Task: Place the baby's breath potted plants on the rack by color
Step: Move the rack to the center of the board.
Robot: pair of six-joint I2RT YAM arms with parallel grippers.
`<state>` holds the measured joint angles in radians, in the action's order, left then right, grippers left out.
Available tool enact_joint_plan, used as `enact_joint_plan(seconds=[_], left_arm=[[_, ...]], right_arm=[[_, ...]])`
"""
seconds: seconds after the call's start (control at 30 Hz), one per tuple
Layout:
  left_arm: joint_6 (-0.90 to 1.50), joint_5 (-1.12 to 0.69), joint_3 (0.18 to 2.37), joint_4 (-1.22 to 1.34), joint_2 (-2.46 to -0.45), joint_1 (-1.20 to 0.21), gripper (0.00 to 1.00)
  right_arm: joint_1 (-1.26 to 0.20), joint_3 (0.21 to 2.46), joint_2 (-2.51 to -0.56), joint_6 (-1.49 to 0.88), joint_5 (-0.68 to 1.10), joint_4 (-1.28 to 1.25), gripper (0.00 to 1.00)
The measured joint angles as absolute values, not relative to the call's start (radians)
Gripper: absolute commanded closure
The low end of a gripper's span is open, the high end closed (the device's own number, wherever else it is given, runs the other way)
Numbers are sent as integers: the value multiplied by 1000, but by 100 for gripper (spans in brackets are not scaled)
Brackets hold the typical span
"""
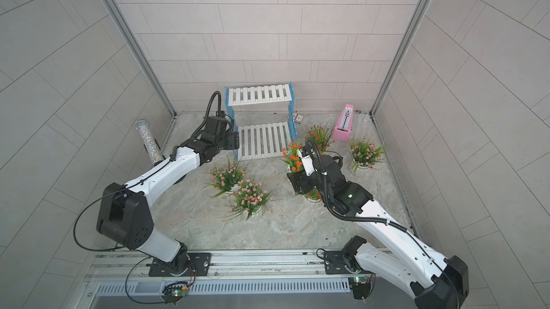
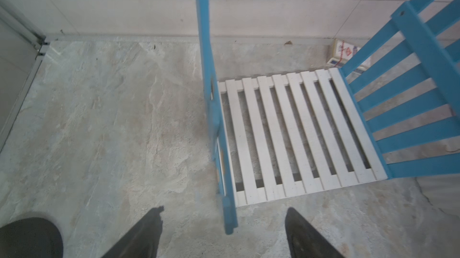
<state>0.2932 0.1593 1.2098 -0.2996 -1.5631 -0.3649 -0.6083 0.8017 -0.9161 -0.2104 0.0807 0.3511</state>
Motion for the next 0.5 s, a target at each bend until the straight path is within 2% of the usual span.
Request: enact_joint_plan(seconds=[0.23, 0.33, 0.5], left_arm=[[320, 138, 1132, -210, -1563, -344, 21], [322, 117, 1107, -160, -1563, -344, 26], [324, 88, 1093, -91, -1570, -345, 51]], right_arm=[[-611, 788, -936, -216, 101, 309, 27], [-614, 779, -938, -219, 106, 297, 26], [-617, 778, -944, -218, 110, 295, 26]])
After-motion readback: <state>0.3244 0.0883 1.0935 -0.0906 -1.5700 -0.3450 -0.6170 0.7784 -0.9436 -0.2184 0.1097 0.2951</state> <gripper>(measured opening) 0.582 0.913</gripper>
